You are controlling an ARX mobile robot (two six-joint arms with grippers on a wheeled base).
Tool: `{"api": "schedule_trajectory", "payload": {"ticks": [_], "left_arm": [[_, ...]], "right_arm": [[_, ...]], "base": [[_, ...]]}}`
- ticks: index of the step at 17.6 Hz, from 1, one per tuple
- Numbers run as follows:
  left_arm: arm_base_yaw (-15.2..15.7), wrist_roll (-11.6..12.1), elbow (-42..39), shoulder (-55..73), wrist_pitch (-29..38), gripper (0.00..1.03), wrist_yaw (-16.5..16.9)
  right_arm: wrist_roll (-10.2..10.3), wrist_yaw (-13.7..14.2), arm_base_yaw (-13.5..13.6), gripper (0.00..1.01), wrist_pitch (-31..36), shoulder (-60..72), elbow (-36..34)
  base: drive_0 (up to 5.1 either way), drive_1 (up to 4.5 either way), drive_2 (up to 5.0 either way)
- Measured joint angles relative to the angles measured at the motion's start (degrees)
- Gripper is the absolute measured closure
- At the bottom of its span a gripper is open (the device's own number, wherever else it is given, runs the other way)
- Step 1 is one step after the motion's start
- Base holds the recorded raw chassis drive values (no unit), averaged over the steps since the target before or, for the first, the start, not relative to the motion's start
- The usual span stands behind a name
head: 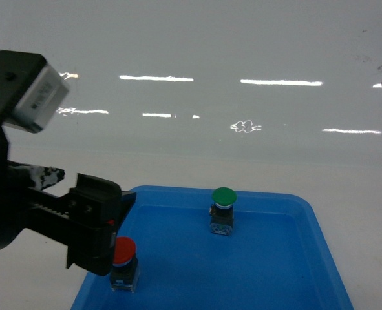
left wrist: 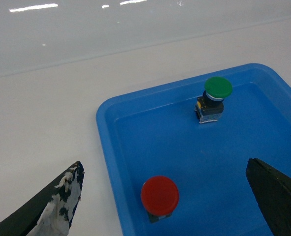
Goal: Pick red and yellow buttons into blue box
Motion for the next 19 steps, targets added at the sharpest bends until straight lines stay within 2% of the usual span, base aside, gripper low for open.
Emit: {"api": "schedule_trajectory", "payload": {"ticks": [4,7,15,19], "left_arm": [[0.0,3.1,9.4,14.3,-7.0,0.05,-0.5],[0.8,3.5,16.0,19.5,-11.9,0.05,0.2],[-0.9,3.5,18.4,26.1,-12.8,0.05,0.2],[-0.5,3.3,16.7,27.7,-10.1,0.05,-1.6]], "right_arm": [[0.0,0.0,0.0,0.74,0.0,0.0,0.0],[0.0,0.0,0.0,0.74,0.0,0.0,0.0],[0.0,0.0,0.0,0.74,0.0,0.0,0.0],[0.0,0.0,0.0,0.74,0.0,0.0,0.0]], "base": [[0.0,0.00,0.0],[0.0,0.00,0.0],[0.0,0.00,0.0],[0.0,0.00,0.0]]}}
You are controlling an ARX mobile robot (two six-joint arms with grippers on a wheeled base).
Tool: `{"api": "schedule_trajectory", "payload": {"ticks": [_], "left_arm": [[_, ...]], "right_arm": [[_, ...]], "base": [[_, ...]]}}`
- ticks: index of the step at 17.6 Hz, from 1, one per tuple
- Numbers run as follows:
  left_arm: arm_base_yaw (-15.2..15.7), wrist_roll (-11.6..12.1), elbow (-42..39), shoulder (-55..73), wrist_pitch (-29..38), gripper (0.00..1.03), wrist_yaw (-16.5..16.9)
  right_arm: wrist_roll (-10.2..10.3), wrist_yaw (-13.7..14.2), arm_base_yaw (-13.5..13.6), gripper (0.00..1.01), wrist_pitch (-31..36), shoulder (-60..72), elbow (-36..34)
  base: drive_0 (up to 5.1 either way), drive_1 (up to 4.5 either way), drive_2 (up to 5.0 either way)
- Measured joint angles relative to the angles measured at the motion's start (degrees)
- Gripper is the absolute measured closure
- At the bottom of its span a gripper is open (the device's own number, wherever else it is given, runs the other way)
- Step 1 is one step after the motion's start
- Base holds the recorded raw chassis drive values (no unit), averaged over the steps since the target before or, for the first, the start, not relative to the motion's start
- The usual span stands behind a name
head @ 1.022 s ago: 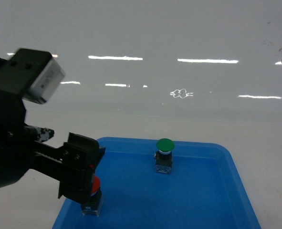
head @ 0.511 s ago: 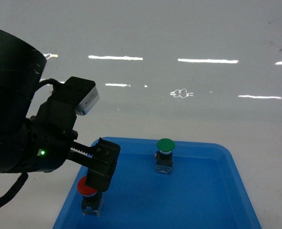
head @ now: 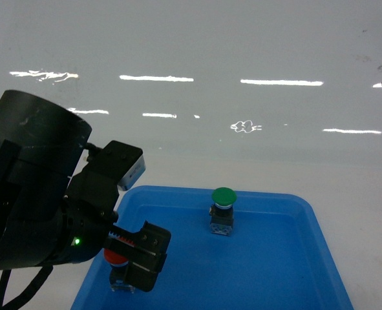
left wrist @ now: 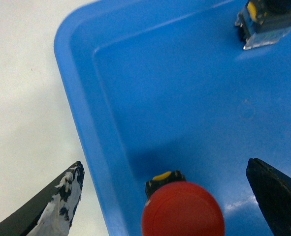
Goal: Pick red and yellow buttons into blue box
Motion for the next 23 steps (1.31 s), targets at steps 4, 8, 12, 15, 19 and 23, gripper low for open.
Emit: {"api": "schedule_trajectory", "payload": {"ticks": [4,8,12,15,19,23], "left_arm": [[-0.6,-1.4,-2.3,2.1,2.3,0.05,0.6],[-0.7,-1.4,-3.4,2.2,3.5,0.25,0.7],[-0.5,-1.4,-4.0,2.3,5.4,0.67,0.0],[-0.4,-1.4,-5.1,2.3,7.5,0.70,-0.1],[3.1,-1.7,-7.5,-1.0,11.0,0.71,1.1],[6.4,-4.9,-7.8,-10.7,10.1,0.71,4.6]], "right_arm": [[0.0,0.0,0.0,0.74,0.0,0.0,0.0],[0.0,0.0,0.0,0.74,0.0,0.0,0.0],[0.0,0.0,0.0,0.74,0.0,0.0,0.0],[0.0,0.0,0.0,0.74,0.0,0.0,0.0],[0.0,0.0,0.0,0.74,0.0,0.0,0.0],[0.0,0.0,0.0,0.74,0.0,0.0,0.0]], "base": [[0.0,0.00,0.0],[0.0,0.00,0.0],[0.0,0.00,0.0],[0.0,0.00,0.0],[0.0,0.00,0.0],[0.0,0.00,0.0]]}}
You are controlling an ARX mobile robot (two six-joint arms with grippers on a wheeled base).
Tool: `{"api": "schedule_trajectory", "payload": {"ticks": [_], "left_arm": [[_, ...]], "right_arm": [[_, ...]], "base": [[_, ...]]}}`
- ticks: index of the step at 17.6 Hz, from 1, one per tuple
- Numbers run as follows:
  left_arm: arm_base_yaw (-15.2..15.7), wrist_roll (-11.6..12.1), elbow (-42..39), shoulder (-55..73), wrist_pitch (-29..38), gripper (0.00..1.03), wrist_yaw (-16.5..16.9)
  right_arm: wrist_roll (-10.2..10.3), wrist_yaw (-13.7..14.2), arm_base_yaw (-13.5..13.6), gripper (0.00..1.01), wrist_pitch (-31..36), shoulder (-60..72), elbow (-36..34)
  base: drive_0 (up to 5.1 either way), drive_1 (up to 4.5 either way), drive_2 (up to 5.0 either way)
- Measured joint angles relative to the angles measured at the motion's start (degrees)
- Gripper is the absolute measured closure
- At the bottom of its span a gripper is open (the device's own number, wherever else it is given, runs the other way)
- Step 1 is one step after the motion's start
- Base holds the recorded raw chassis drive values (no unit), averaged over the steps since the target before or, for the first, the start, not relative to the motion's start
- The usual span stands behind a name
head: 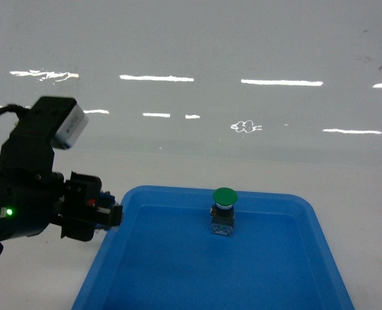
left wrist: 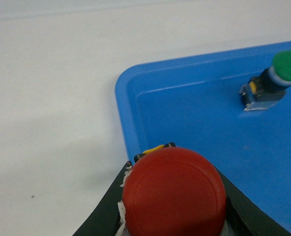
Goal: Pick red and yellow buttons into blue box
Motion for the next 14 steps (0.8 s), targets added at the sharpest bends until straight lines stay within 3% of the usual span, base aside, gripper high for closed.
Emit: {"api": "schedule_trajectory", "payload": {"ticks": [2,5,7,9,10,14], "left_arm": [[1.9,-0.3,-2.7,-7.4,2.2,0.71,2.0],[10.1,1.8,-11.6,-23.7,12.9,0.71,4.1],[16.0,1.4,-17.2,-32.7,11.4,0.71,2.8],[17.5,0.7,-20.3,-40.7,8.7,0.71,-0.1],[17.1,-1.1,-20.3,-45.9,5.4,0.71,-1.3],[10.3,-3.0,-22.6,-53.9,1.1,0.71,-2.4]], "right_arm": [[0.0,0.0,0.0,0.74,0.0,0.0,0.0],[0.0,0.0,0.0,0.74,0.0,0.0,0.0],[0.0,0.0,0.0,0.74,0.0,0.0,0.0],[0.0,0.0,0.0,0.74,0.0,0.0,0.0],[0.0,0.0,0.0,0.74,0.0,0.0,0.0],[0.0,0.0,0.0,0.74,0.0,0.0,0.0]], "base": [[0.0,0.00,0.0],[0.0,0.00,0.0],[0.0,0.00,0.0],[0.0,0.00,0.0],[0.0,0.00,0.0],[0.0,0.00,0.0]]}}
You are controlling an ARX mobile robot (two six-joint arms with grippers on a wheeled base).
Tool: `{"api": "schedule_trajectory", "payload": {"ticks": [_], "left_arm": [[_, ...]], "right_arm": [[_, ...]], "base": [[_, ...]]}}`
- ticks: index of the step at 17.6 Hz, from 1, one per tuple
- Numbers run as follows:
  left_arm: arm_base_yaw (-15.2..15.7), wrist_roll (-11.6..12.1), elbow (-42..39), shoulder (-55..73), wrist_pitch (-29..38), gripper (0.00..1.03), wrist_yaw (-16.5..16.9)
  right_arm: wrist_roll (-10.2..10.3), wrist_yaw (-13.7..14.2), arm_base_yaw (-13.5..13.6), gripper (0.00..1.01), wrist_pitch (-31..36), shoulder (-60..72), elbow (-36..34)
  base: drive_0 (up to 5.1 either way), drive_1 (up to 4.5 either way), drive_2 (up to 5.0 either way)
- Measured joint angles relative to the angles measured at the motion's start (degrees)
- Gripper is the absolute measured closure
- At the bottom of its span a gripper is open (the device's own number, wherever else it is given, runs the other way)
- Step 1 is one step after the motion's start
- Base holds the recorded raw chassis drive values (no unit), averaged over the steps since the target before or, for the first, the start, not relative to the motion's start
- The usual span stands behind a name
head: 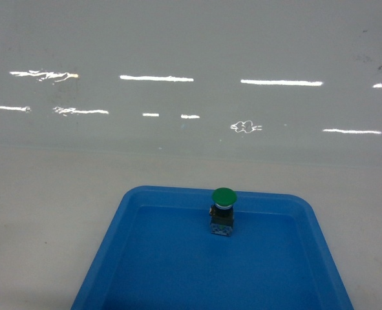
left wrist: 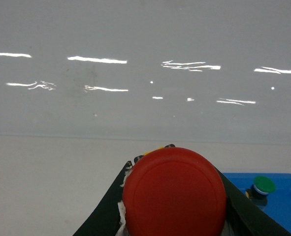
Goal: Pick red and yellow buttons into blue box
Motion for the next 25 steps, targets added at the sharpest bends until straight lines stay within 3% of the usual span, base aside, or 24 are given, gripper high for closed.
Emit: {"api": "schedule_trajectory", "payload": {"ticks": [6,25], "left_arm": [[-0.1,0.0,-0.1,-0.3,0.2,0.71,-0.2],[-0.1,-0.2,-0.1,-0.4,0.2,0.71,-0.3]], "right_arm": [[0.0,0.0,0.0,0.74,0.0,0.0,0.0],[0.0,0.0,-0.3,0.74,0.0,-0.2,0.0]], "base": [[0.0,0.00,0.0],[0.1,-3.71,3.9]]}}
